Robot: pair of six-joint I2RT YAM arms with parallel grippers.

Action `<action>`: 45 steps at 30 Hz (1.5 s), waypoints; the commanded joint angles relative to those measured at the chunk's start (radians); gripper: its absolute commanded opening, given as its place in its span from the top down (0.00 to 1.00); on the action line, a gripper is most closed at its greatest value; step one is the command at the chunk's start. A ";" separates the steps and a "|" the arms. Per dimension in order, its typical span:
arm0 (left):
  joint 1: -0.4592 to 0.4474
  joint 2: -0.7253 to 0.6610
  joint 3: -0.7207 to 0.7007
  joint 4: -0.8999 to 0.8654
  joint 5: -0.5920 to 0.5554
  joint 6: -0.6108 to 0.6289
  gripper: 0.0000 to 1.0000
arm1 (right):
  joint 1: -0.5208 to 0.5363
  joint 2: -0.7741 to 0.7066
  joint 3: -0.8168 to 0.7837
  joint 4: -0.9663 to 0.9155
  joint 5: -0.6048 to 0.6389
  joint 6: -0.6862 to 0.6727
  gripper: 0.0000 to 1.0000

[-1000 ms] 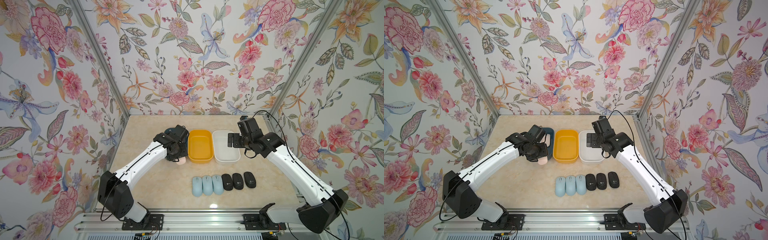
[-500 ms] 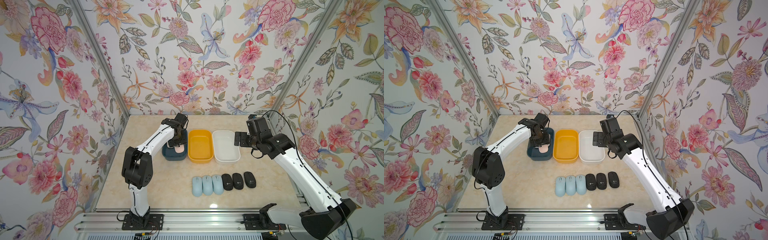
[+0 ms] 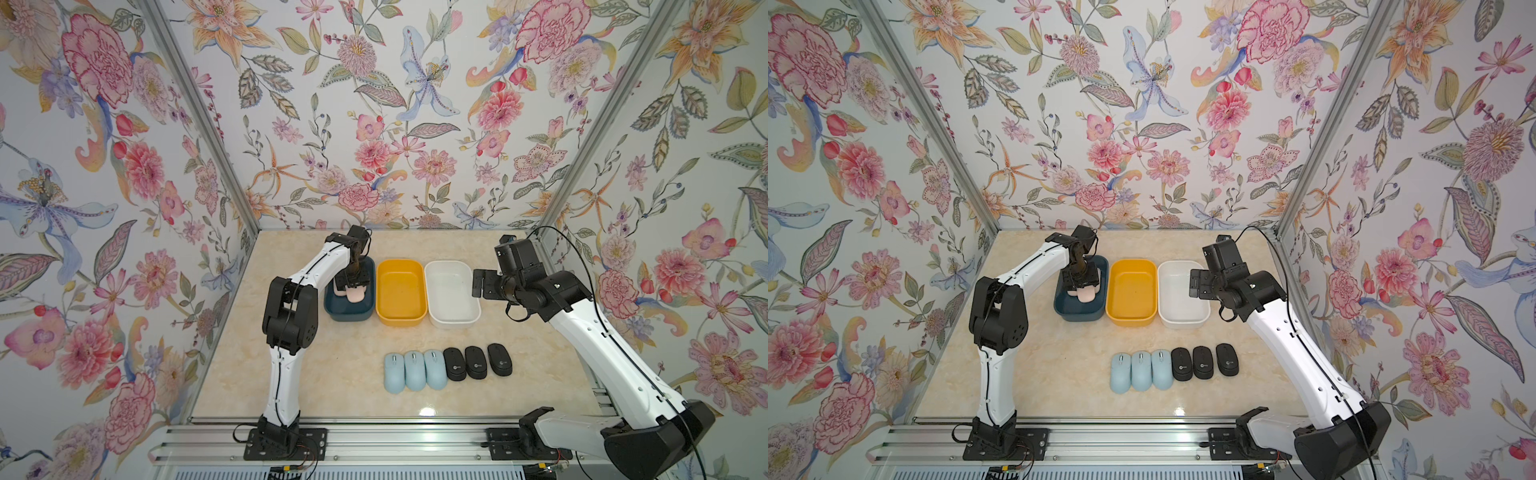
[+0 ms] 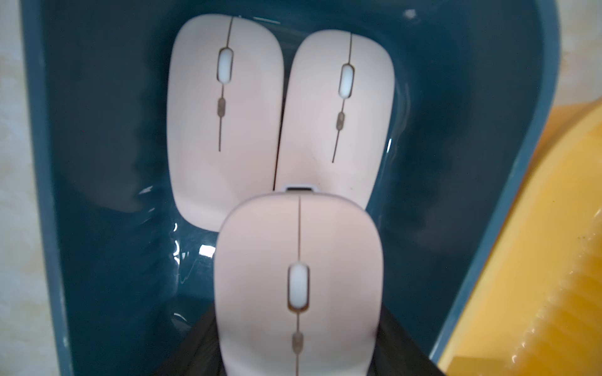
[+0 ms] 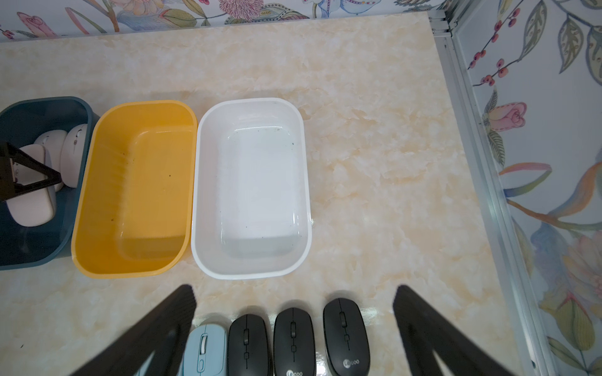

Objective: Place the mice by color into the storage box
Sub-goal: Place the mouse in the storage box.

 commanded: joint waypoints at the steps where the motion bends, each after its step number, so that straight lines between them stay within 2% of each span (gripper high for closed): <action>1: 0.010 0.038 0.038 -0.016 0.021 0.027 0.40 | -0.008 -0.003 -0.013 -0.010 -0.003 0.000 0.01; 14: 0.012 0.087 0.028 -0.017 0.027 0.052 0.38 | -0.012 0.015 -0.007 0.003 -0.017 0.008 0.02; 24: 0.014 0.025 -0.011 -0.017 0.024 0.054 0.18 | -0.012 -0.021 -0.030 0.000 -0.034 0.026 0.01; 39: 0.009 -0.260 -0.030 -0.091 0.012 0.078 0.14 | -0.010 -0.053 -0.008 -0.015 -0.046 0.018 0.02; 42: -0.009 -0.331 -0.056 -0.125 -0.002 0.071 0.17 | -0.009 -0.059 -0.010 -0.017 -0.048 0.012 0.02; 45: -0.063 -0.416 -0.141 -0.129 -0.016 0.022 0.19 | -0.009 -0.066 -0.006 -0.018 -0.045 0.006 0.02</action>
